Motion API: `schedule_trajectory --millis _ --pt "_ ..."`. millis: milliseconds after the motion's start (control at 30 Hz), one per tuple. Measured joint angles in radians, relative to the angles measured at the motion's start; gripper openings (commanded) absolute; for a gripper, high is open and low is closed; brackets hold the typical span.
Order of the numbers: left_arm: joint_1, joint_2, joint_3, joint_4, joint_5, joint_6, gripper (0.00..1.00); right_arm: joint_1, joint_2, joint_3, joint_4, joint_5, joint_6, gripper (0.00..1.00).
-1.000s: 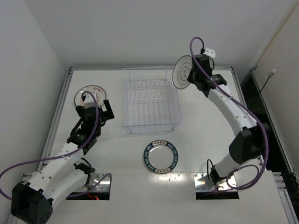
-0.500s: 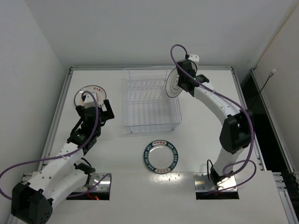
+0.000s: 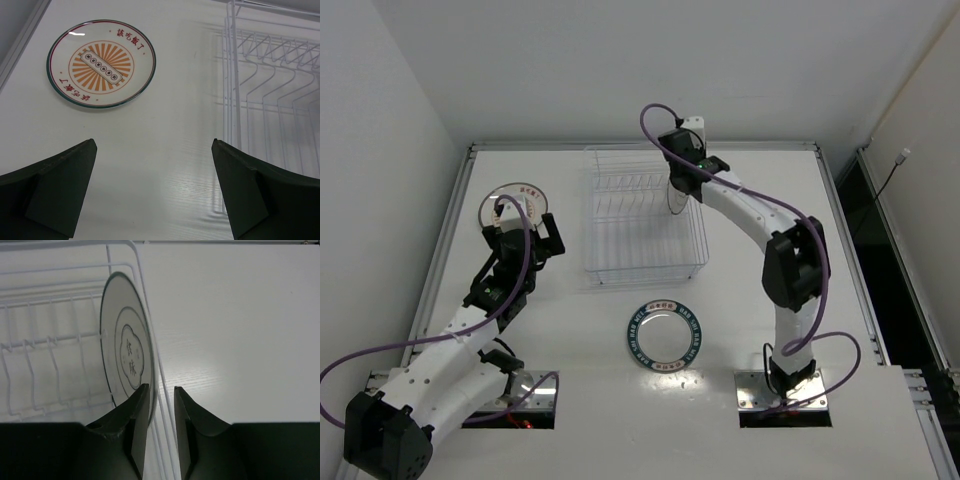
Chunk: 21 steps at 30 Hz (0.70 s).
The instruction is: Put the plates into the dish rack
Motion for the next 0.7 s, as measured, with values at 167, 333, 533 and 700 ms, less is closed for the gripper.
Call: schedule_trajectory --millis 167,333,533,700 --pt "0.000 0.000 0.000 0.000 -0.001 0.000 1.00 0.009 -0.085 -0.126 0.009 -0.023 0.007 0.37" --pt "0.000 0.000 0.000 0.000 -0.005 0.000 1.00 0.034 -0.365 -0.341 0.003 -0.060 0.057 0.45" --pt "0.000 -0.006 0.000 -0.001 -0.009 0.000 1.00 0.071 -1.013 -0.776 0.041 -0.264 0.214 0.51" --pt "0.000 -0.011 0.000 -0.001 -0.012 0.000 1.00 0.068 -1.357 -1.257 0.143 -0.483 0.455 0.51"
